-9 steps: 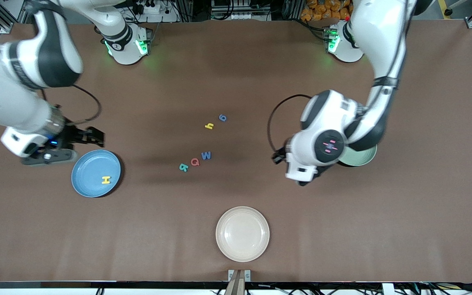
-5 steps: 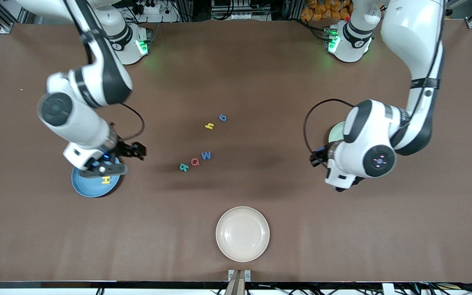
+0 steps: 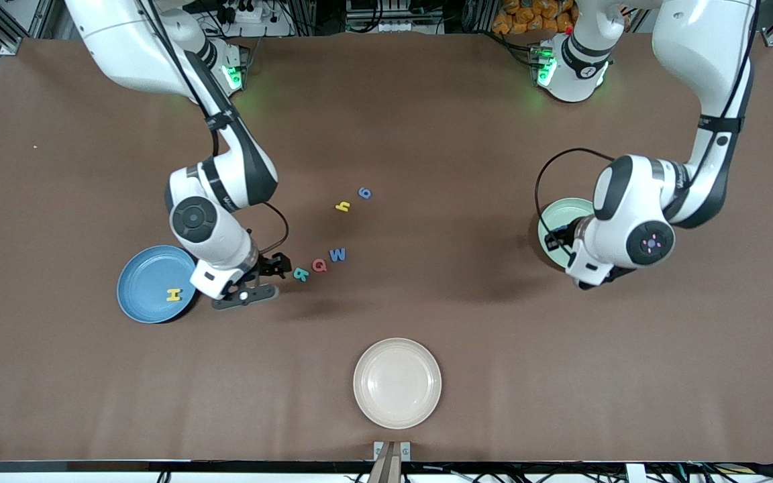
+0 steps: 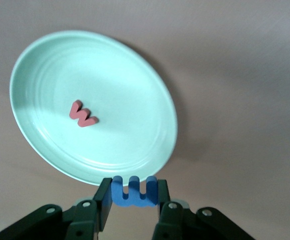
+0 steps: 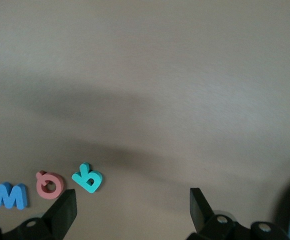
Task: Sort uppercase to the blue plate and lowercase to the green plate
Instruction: 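Carry the blue letter to the green plate with the left gripper, then release the blue letter on the green plate while the right gripper reaches letters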
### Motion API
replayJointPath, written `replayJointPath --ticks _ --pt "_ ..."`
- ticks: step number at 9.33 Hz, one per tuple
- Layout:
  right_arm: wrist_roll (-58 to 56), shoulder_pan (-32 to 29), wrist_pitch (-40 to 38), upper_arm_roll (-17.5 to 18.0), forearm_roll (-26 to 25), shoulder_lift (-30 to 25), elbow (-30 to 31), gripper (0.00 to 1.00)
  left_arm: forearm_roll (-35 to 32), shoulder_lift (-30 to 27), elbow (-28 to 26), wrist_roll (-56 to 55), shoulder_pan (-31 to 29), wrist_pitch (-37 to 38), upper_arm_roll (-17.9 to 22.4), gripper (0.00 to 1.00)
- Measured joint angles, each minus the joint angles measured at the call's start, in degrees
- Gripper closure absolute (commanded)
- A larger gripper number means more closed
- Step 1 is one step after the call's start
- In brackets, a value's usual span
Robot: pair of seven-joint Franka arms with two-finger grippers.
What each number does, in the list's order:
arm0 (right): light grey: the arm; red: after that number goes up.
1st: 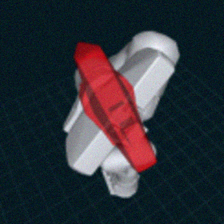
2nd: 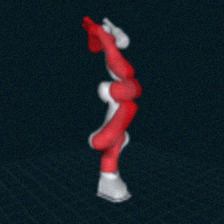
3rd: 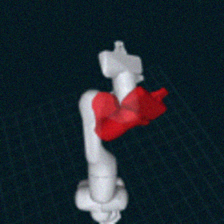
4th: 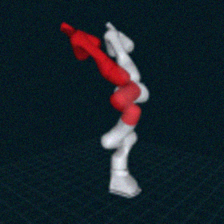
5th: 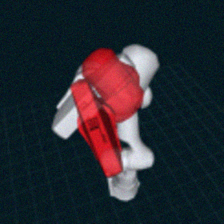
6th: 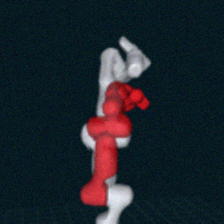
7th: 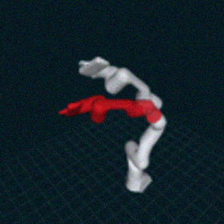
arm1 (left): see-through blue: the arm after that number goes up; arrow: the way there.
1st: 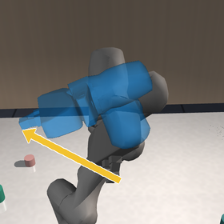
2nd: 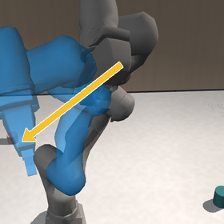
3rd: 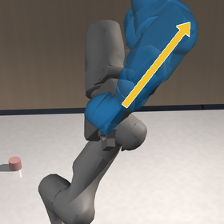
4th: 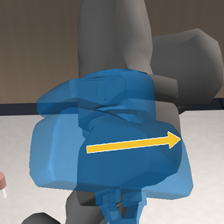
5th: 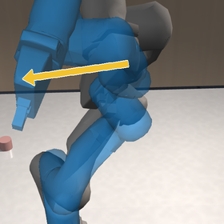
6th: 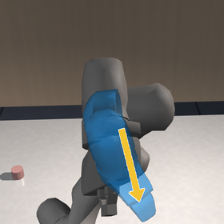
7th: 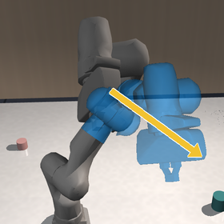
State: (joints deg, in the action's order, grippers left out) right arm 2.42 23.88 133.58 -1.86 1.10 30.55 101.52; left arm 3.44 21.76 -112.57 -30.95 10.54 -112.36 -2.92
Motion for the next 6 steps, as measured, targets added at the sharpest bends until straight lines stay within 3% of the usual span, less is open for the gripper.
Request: replayJointPath --ticks 1,3,6 --pt "-3.7 0.8 0.1 0.0 0.0 0.5 0.0 0.0 -0.6 -1.1 -4.6 0.9 -0.4 -3.8 0.0 1.0" --pt "-11.2 2.2 1.1 0.3 0.0 2.4 -0.4 0.0 -3.7 -1.6 -11.2 1.2 -0.9 -10.1 0.0 0.91" --pt "-23.0 2.8 4.4 0.8 0.3 6.7 -1.1 0.0 -4.5 -1.6 -14.7 1.5 -1.4 -15.2 0.0 0.33"
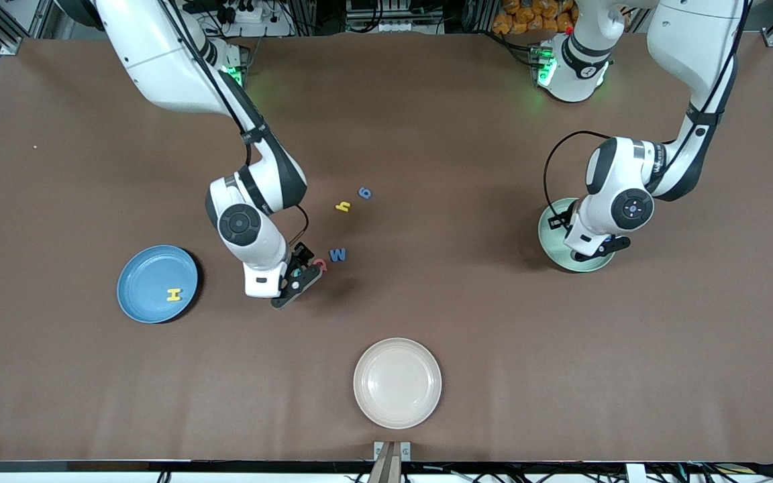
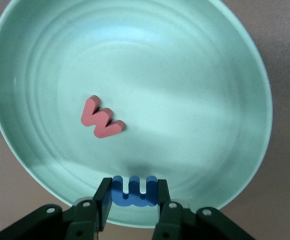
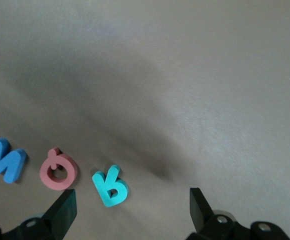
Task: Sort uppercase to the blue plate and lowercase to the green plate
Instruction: 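Release the blue letter on the green plate while the right gripper reaches letters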
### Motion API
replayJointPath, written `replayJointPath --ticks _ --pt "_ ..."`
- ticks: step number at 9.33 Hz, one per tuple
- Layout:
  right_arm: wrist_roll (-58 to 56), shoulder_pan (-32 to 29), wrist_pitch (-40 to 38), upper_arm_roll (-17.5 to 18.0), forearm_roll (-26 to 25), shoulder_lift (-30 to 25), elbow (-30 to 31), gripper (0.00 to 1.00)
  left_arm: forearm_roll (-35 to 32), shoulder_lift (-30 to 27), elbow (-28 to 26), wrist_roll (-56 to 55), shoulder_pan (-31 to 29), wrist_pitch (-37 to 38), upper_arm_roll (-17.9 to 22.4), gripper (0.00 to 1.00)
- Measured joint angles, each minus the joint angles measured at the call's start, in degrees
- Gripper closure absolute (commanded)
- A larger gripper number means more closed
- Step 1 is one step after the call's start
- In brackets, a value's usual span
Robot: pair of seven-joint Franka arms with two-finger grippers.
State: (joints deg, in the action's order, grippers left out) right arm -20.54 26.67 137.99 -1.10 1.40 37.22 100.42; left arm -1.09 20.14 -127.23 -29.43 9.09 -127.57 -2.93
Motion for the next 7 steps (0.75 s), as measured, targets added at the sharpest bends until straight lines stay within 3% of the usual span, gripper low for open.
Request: replayJointPath --ticks 2,7 --pt "-3.6 0.0 -0.1 0.7 0.1 0.7 -0.1 0.0 0.0 -0.3 0.5 0.9 0.0 -0.6 -0.2 0.0" --pt "-4.6 1.1 0.1 1.0 0.1 2.0 -0.1 0.0 0.0 -1.0 6.6 3.6 0.2 0.1 -0.9 0.0"
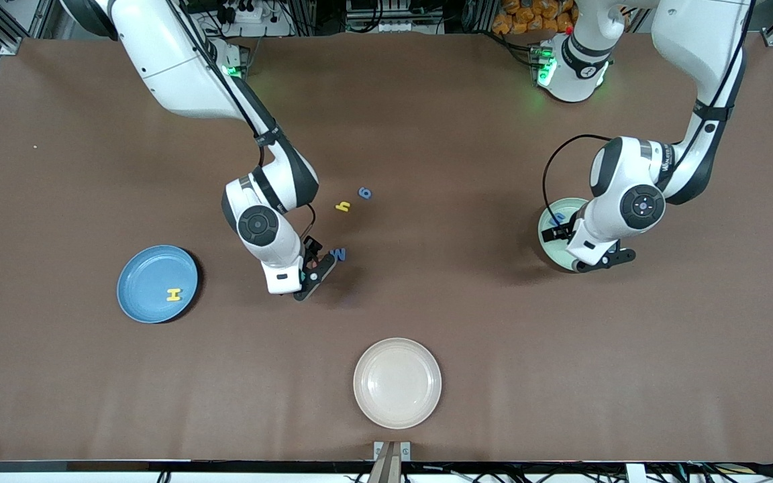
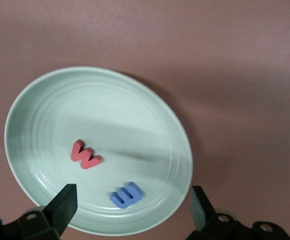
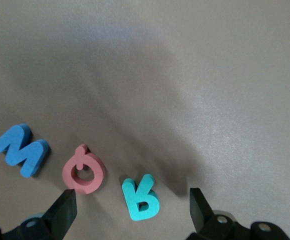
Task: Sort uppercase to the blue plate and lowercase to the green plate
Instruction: 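Release the blue letter on the green plate while the right gripper reaches letters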
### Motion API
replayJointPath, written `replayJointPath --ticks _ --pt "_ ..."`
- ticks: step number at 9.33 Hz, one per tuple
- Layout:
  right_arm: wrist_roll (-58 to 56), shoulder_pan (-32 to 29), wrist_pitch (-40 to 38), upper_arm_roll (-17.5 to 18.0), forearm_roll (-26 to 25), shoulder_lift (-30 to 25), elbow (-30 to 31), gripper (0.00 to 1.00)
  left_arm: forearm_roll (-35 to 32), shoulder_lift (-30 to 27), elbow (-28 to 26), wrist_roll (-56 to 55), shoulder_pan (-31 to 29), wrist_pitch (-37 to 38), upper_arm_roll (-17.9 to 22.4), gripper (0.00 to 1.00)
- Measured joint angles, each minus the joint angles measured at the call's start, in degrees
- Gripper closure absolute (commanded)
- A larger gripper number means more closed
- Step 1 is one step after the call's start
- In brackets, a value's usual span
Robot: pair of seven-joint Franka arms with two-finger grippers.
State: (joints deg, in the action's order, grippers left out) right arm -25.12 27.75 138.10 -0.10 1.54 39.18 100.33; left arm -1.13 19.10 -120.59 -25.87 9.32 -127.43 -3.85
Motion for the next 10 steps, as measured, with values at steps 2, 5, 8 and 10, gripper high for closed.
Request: replayJointPath --ticks 2,5,8,10 --pt "-1.4 -0.2 1.2 -0.2 0.0 0.6 0.3 0.0 2.0 0.0 5.1 -0.4 0.0 5.1 -1.2 0.0" --pt "-2.4 -0.2 1.8 -0.2 0.0 0.6 0.3 0.0 5.4 1.9 17.5 -12.2 0.3 15.5 -6.7 0.0" --pt "-2.7 -0.4 2.0 -0.3 0.0 0.5 0.4 0.0 5.4 11.6 26.6 -29.4 5.7 16.4 -10.1 0.0" --pt "-3.5 -1.0 1.5 -0.4 0.0 0.4 0.4 0.0 6.2 16.0 29.7 -39.2 8.0 16.4 -12.9 0.0"
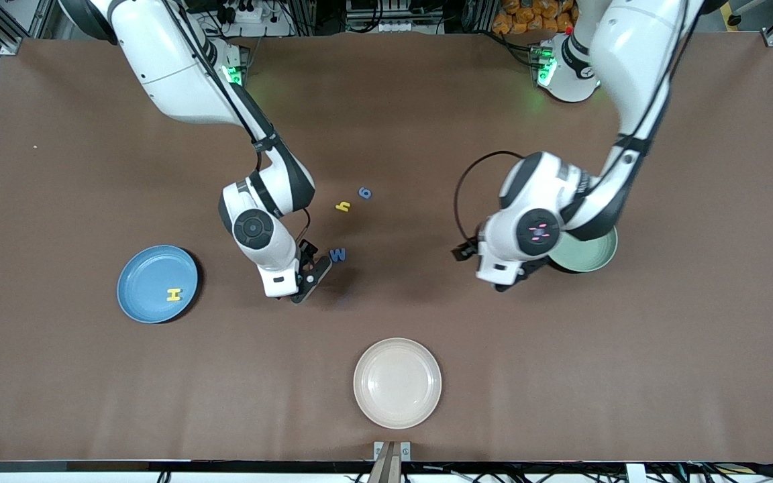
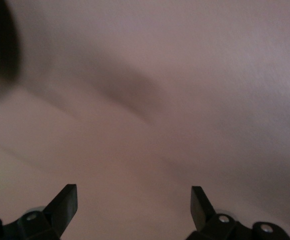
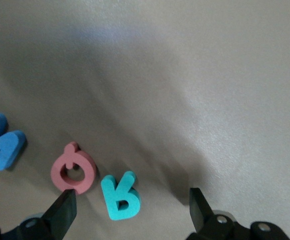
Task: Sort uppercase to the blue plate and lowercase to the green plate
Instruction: 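Release the blue letter on the green plate while the right gripper reaches letters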
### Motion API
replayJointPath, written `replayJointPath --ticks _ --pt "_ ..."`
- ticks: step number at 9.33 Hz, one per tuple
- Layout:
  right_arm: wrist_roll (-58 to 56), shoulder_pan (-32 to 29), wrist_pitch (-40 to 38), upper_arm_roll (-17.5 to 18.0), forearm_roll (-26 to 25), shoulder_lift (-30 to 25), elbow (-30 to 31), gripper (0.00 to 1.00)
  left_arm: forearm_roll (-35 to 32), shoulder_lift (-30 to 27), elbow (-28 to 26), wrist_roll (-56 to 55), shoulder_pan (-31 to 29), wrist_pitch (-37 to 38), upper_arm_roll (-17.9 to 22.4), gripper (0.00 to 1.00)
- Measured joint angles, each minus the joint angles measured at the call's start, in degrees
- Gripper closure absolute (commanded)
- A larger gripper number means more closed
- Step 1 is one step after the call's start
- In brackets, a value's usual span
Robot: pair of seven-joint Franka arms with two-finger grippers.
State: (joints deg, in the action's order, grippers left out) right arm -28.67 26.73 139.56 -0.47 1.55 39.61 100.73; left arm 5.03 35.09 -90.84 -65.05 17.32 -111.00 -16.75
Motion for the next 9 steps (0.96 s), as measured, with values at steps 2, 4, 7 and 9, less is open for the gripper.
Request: replayJointPath --ticks 2,4,7,9 --pt "-0.1 0.0 -0.1 0.0 0.0 0.0 0.0 0.0 0.6 2.9 2.5 -9.3 2.7 0.0 -1.6 0.0" --pt "-0.1 -0.1 -0.8 0.0 0.0 -0.3 0.0 0.0 3.6 6.3 5.9 -14.8 4.5 -0.3 -1.7 0.0" --pt "-1.6 -0.8 -1.2 -0.1 0.0 -1.2 0.9 0.0 11.0 7.8 7.9 -17.0 4.1 -4.2 -1.1 0.0" --pt "-1.7 -0.7 1.6 0.0 0.0 -1.2 2.0 0.0 14.3 9.6 10.3 -20.8 3.6 -7.8 -0.7 0.0"
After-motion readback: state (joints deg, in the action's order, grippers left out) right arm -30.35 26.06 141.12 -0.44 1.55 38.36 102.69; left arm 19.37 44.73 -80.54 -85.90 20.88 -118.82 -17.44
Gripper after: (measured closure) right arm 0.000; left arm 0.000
